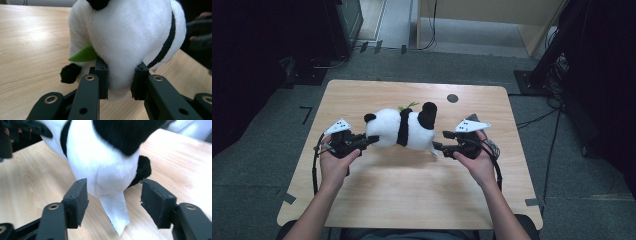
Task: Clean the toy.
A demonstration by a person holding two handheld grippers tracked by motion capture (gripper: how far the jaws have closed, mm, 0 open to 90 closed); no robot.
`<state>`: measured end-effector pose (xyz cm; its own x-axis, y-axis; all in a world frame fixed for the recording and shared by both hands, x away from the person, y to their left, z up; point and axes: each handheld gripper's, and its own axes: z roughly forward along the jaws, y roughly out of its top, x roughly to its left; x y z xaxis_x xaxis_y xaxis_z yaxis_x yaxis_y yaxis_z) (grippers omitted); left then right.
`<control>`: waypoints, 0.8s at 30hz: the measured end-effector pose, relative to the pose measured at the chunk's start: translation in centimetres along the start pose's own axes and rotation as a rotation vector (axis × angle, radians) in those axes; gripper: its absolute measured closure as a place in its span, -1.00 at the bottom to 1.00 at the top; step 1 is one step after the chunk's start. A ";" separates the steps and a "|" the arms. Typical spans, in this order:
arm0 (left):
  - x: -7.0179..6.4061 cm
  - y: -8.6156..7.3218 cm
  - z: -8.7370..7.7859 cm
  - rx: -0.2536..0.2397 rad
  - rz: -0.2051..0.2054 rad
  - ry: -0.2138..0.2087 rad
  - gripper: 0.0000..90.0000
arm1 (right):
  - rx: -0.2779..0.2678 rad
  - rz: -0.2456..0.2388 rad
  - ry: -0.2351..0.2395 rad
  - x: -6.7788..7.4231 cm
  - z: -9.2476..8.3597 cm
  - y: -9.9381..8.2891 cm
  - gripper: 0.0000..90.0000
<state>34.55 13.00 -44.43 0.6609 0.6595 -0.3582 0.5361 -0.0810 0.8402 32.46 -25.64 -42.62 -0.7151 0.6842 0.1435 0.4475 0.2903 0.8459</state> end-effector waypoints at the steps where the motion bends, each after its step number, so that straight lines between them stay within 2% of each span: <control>1: 0.0 0.0 0.0 -0.002 -0.003 -0.005 0.62 | -0.013 -0.019 0.003 0.2 0.4 -0.4 -0.14; 3: -0.3 0.1 0.1 -0.001 -0.009 -0.020 0.62 | -0.005 -0.023 0.028 0.6 1.0 -0.8 -0.14; 6: -0.7 0.2 0.2 0.013 -0.015 -0.046 0.62 | 0.011 -0.067 -0.021 1.0 1.8 -1.0 -0.19; 9: -0.8 0.2 0.1 0.015 -0.033 -0.064 0.62 | -0.009 -0.061 -0.012 1.1 2.1 -1.1 -0.22; 11: -0.7 0.2 0.2 0.020 -0.058 -0.084 0.62 | -0.019 -0.057 0.015 1.0 2.2 -1.2 -0.24; 12: -0.7 0.2 0.3 0.021 -0.073 -0.095 0.62 | -0.022 -0.064 0.018 1.0 2.2 -1.2 -0.24; 14: -1.0 0.1 0.4 0.023 -0.077 -0.103 0.63 | -0.021 -0.076 0.004 1.2 2.5 -1.2 -0.23; 16: -1.1 0.0 0.7 0.024 -0.087 -0.113 0.63 | -0.015 -0.094 -0.026 1.2 2.6 -1.2 -0.11; 17: -1.2 0.0 0.8 0.022 -0.094 -0.121 0.63 | -0.017 -0.098 -0.036 1.2 2.6 -1.1 0.03; 19: -1.3 -0.1 0.9 0.020 -0.096 -0.118 0.62 | -0.009 -0.082 -0.044 1.3 2.3 -0.9 0.21; 21: -1.5 -0.2 1.2 0.017 -0.071 -0.109 0.58 | -0.002 -0.056 -0.051 1.3 2.0 -0.7 0.40; 23: -1.7 -0.3 1.5 0.020 -0.033 -0.075 0.48 | 0.013 -0.027 -0.052 1.3 1.7 -0.6 0.52; 24: -1.9 -0.4 1.6 0.021 0.000 -0.055 0.40 | 0.024 -0.014 -0.050 1.3 1.6 -0.5 0.55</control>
<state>33.98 10.58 -44.72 0.6887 0.6172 -0.3805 0.5468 -0.0974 0.8316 32.19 -23.87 -43.64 -0.6943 0.7119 0.1052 0.4503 0.3158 0.8352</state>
